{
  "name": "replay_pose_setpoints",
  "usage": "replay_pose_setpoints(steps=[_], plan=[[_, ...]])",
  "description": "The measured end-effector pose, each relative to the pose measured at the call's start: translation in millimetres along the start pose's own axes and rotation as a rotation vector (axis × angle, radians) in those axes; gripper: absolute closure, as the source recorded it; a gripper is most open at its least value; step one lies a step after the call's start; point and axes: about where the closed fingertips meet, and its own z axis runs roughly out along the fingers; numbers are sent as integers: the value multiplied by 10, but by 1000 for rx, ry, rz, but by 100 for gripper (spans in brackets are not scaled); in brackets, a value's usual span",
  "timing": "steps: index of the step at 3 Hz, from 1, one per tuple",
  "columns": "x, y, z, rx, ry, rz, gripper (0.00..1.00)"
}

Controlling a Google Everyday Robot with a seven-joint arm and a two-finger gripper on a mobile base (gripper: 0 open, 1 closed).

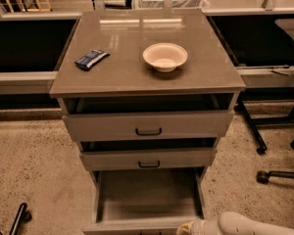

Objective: Close bottom drawer

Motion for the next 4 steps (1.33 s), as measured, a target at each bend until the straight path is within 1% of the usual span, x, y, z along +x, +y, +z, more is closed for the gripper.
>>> replay_pose_setpoints(steps=[1,2,3,4], plan=[[208,102,234,-28,4,-16,100],[329,139,396,-46,3,-37,82],[400,93,456,-34,8,-59,58],[446,2,447,-3,18,-76,35]])
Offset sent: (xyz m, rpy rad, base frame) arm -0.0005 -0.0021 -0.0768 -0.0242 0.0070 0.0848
